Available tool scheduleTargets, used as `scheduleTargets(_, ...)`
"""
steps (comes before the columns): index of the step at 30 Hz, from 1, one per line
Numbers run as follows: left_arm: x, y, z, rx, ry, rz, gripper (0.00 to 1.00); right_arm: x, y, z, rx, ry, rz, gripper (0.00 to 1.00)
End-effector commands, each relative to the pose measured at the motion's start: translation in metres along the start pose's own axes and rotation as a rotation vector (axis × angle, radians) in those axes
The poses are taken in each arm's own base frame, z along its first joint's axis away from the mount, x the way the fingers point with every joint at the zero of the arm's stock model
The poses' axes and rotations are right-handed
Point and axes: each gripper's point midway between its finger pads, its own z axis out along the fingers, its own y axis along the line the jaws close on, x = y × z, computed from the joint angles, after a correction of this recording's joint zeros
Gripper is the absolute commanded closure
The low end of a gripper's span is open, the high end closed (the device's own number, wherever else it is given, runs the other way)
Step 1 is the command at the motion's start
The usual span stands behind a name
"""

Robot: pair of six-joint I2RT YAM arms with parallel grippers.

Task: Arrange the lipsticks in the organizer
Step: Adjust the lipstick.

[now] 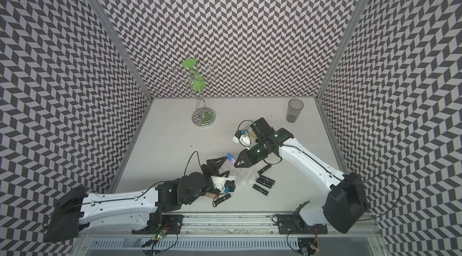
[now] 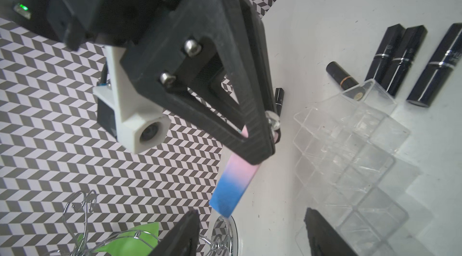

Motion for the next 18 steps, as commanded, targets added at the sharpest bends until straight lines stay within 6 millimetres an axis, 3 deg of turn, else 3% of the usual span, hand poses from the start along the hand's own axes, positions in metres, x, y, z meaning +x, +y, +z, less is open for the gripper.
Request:
scheduleTargets(1, -0.013, 0.003, 0.007, 0.036, -0.019, 0.019, 0.33, -0.001, 0.014, 0.012, -0.048, 0.015, -0.045, 0.96)
scheduleTargets(5, 0.002, -0.003, 0.021, 0.1, 0.074, 0.017, 0.4, 0.007, 0.015, 0.021, -0.03, 0.075, -0.056, 0.96)
scheduleTargets(12, 0.001, -0.006, 0.011, 0.126, 0.035, -0.002, 0.47, 0.005, 0.005, 0.022, 0.019, 0.072, -0.043, 0.97)
scheduleTargets(18, 0.011, -0.016, 0.021, 0.153, 0.093, 0.02, 0.51, 0.008, 0.006, 0.023, 0.006, 0.079, -0.039, 0.97)
